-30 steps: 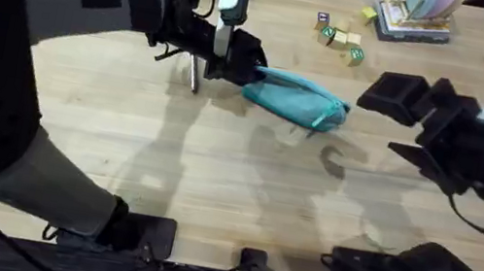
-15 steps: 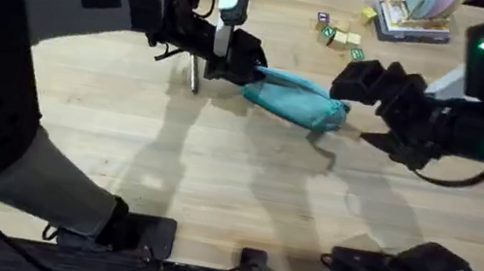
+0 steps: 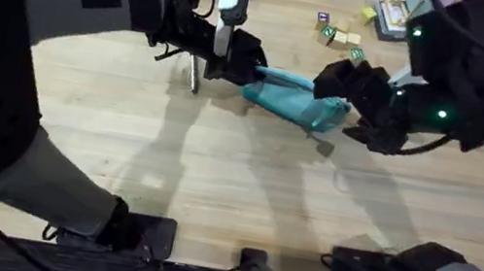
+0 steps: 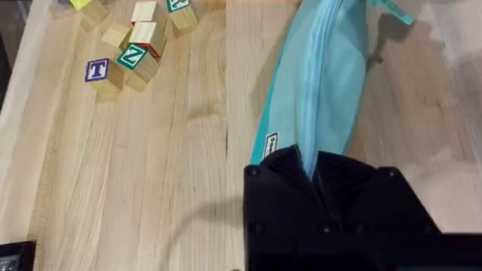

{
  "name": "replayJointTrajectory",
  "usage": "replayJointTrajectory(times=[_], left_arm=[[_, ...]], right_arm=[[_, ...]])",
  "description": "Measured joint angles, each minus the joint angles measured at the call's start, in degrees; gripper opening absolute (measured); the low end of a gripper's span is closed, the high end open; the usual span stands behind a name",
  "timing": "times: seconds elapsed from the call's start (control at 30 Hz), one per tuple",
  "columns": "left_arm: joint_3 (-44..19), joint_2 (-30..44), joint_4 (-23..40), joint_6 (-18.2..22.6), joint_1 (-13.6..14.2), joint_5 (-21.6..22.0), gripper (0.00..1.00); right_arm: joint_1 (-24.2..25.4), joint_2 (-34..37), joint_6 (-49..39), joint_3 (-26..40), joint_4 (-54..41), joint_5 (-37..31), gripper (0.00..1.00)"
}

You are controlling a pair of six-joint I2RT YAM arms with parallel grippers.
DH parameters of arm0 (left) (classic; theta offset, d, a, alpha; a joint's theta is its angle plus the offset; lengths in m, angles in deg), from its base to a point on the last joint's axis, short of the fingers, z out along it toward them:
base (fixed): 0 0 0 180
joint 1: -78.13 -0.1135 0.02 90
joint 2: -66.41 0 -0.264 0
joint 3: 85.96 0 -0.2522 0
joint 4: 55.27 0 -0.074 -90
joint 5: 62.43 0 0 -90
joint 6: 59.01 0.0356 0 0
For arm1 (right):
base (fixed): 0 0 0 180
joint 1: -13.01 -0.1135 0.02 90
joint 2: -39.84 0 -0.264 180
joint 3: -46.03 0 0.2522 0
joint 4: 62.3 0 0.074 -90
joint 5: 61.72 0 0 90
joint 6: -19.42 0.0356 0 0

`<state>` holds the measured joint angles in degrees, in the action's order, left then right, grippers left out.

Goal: Unzip the bag, pick up the pens from the table one at a time and place them inside, then zip the bag closed.

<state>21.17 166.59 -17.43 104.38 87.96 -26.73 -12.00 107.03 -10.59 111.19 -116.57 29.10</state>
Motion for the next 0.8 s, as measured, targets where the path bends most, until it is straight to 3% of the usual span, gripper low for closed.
replayJointTrajectory(times=[0.47, 0.8], left_arm=[[0.0, 0.0, 0.0, 0.0, 0.0, 0.0, 0.042], [0.0, 0.0, 0.0, 0.0, 0.0, 0.0, 0.042]], right_arm=[[0.0, 6.6, 0.0, 0.0, 2.8, -1.5, 0.648], [0.0, 7.5, 0.0, 0.0, 4.1, -5.0, 0.476]])
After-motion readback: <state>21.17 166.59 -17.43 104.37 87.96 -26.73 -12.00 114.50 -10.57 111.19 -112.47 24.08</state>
